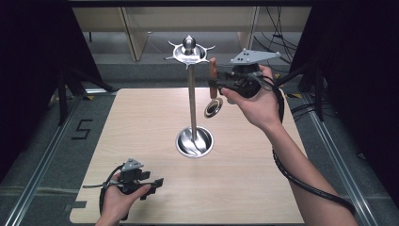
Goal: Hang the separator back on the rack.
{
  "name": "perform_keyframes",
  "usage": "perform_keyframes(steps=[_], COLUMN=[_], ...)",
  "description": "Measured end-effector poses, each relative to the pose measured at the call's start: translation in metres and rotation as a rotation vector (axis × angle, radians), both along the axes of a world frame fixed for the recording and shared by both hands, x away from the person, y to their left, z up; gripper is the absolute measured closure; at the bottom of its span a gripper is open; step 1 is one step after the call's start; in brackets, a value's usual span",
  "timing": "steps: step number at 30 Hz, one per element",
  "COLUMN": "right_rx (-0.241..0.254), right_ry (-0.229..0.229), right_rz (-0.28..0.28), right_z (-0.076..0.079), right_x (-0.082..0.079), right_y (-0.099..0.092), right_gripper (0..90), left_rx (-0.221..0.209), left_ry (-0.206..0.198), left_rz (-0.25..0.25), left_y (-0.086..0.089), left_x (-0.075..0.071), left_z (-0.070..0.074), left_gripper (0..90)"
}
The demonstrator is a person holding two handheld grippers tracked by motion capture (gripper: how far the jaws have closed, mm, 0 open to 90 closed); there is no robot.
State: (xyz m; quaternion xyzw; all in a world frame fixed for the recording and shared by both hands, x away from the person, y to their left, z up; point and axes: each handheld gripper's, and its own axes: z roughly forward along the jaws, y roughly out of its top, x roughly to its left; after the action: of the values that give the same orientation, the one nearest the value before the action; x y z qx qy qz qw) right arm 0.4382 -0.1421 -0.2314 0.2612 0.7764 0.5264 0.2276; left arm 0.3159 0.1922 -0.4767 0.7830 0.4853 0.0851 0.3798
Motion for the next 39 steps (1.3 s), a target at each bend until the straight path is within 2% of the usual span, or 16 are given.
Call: perform_keyframes(steps=[1, 3, 6, 9, 11, 13, 14, 16, 23, 25, 29, 30, 34, 35, 37, 39], right_rx=[0.008, 0.022, 0.017, 0.025, 0.02, -0.002, -0.006, -0.022, -0.034, -0.031, -0.03, -0.018, -0.014, -0.004, 0.01, 0.02], right_ry=[0.002, 0.003, -0.047, -0.057, -0.067, -0.099, -0.079, -0.097, -0.078, -0.109, -0.12, -0.113, -0.125, -0.123, -0.132, -0.137], right_rz=[-0.001, -0.014, -0.033, -0.059, -0.059, -0.074, -0.082, -0.078, -0.082, -0.09, -0.095, -0.095, -0.1, -0.1, -0.102, -0.107], right_z=[0.0, -0.002, -0.005, -0.011, -0.011, -0.01, -0.01, -0.008, -0.004, -0.002, -0.003, -0.005, -0.006, -0.006, -0.006, -0.007], right_x=[-0.001, -0.005, -0.009, -0.015, -0.015, -0.013, -0.015, -0.012, -0.009, -0.01, -0.015, -0.016, -0.017, -0.018, -0.021, -0.026], right_y=[0.0, 0.0, -0.002, 0.0, -0.001, -0.002, -0.001, -0.002, 0.004, 0.006, 0.009, 0.01, 0.008, 0.008, 0.005, 0.0], right_gripper=[65.7, 65.3, 66.0, 67.1, 67.6, 69.3, 70.3, 70.5, 70.3, 70.1, 66.5, 65.4, 62.3, 61.0, 58.2, 56.1], left_rx=[-0.023, -0.019, -0.019, -0.016, -0.007, -0.024, -0.012, -0.019, -0.024, -0.022, -0.028, -0.021, -0.023, 0.009, -0.021, -0.025], left_ry=[-0.007, -0.007, -0.006, -0.012, -0.003, -0.006, -0.007, -0.005, -0.006, -0.008, -0.007, -0.006, -0.015, -0.006, -0.011, -0.01], left_rz=[0.025, 0.025, 0.026, 0.03, 0.0, 0.023, 0.026, 0.031, 0.015, 0.028, 0.027, 0.01, 0.028, -0.004, 0.027, 0.027], left_y=[-0.002, -0.002, -0.002, -0.003, -0.001, -0.003, -0.002, -0.003, -0.002, -0.003, -0.003, -0.002, -0.003, 0.0, -0.002, -0.002], left_x=[0.0, 0.0, 0.0, 0.0, 0.0, 0.0, 0.0, 0.0, 0.0, 0.0, 0.0, 0.0, -0.001, -0.001, -0.001, -0.001], left_z=[-0.001, -0.001, -0.001, -0.001, -0.001, -0.001, -0.001, -0.002, -0.001, -0.001, -0.002, -0.001, 0.0, 0.001, -0.001, -0.001], left_gripper=[35.1, 35.0, 35.1, 35.1, 35.1, 35.1, 35.1, 35.1, 35.1, 35.1, 35.1, 35.1, 35.0, 35.1, 35.1, 35.1])
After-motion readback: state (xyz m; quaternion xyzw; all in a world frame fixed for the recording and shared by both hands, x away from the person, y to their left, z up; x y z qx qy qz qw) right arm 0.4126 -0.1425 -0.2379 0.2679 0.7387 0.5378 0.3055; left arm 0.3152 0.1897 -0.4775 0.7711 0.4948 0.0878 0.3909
